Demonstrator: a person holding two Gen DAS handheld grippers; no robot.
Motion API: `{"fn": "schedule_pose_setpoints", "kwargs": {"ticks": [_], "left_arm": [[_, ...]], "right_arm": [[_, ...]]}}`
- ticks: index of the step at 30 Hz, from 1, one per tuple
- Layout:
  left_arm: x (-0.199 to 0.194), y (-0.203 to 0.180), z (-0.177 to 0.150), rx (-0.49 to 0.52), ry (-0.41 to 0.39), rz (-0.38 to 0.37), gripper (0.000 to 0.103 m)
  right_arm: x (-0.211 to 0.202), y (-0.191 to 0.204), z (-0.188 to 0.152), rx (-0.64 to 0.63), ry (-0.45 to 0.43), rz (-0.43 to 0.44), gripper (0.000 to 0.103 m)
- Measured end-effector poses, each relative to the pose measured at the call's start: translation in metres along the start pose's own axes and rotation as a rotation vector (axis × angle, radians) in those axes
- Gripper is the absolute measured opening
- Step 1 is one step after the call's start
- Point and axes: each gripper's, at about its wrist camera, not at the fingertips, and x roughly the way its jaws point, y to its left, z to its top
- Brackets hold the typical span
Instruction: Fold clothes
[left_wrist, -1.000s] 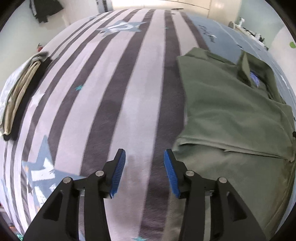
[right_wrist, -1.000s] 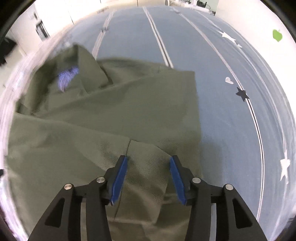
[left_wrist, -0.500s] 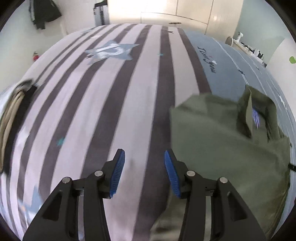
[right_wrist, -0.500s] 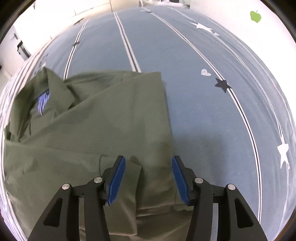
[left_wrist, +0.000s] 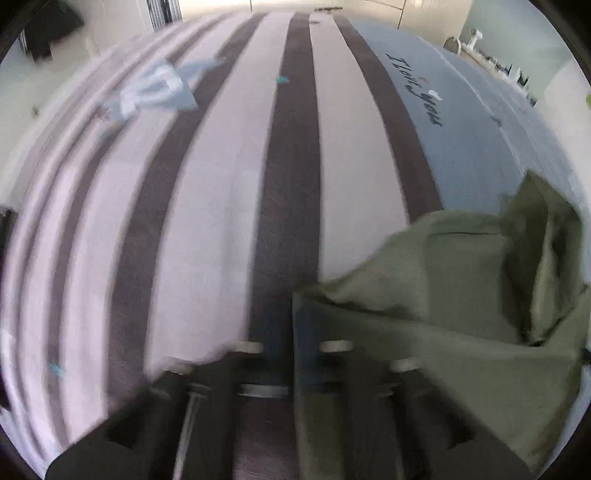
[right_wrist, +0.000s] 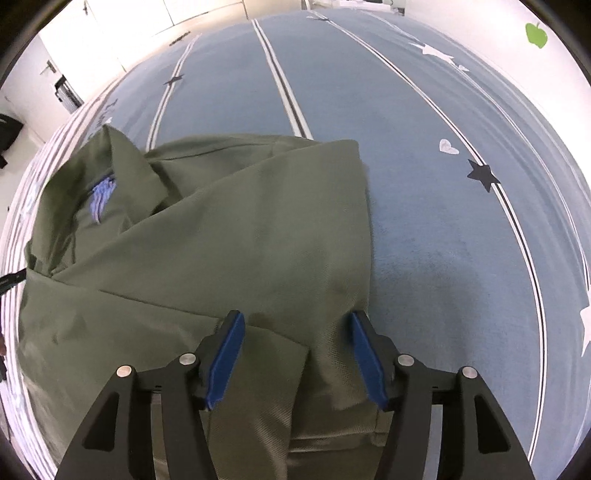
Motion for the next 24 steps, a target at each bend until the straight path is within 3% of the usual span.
{"fn": "schedule_pose_setpoints", "kwargs": {"ticks": [5,9,12,15,17,18,21,23,24], "left_arm": [[-0.001,0.026,0.006,-0.047,-0.022,0.05,0.0],[-0.007,0.039,0.013,-0.129,0.007,-0.07,0.0],[-0.009,0.029,0.013,-0.1,0.027,-0.115,0.002],[-0.009,0.014,0.009,-0.047,0.037,-0.142,0.013],[-0.001,0.005,0.005,-0.028,0.063,-0.137,0.027],[0.002,0.003,0.004,-0.03,0.08,-0.134,0.028],[0.007,0.001,0.004,-0.038,0.058,-0.133,0.027],[0.007,-0.002,0.004,-0.012,0.038,-0.135,0.001],[0.007,-0.005,0.003,0.009,0.033,-0.125,0.001]], "right_arm": [[-0.001,-0.006,0.005,0.023,-0.012,0.032,0.055],[-0.008,-0.012,0.006,0.026,-0.012,0.068,0.055],[-0.01,-0.012,0.005,0.011,-0.019,0.071,0.055],[-0.011,-0.011,0.004,0.008,-0.018,0.073,0.055],[-0.01,-0.01,0.003,0.011,-0.014,0.077,0.055],[-0.009,-0.013,0.007,0.01,-0.01,0.074,0.055],[-0.007,-0.011,0.004,0.003,-0.008,0.068,0.055],[-0.009,-0.013,0.0,0.005,-0.007,0.068,0.055],[-0.012,-0.014,-0.004,0.007,-0.006,0.067,0.055]]}}
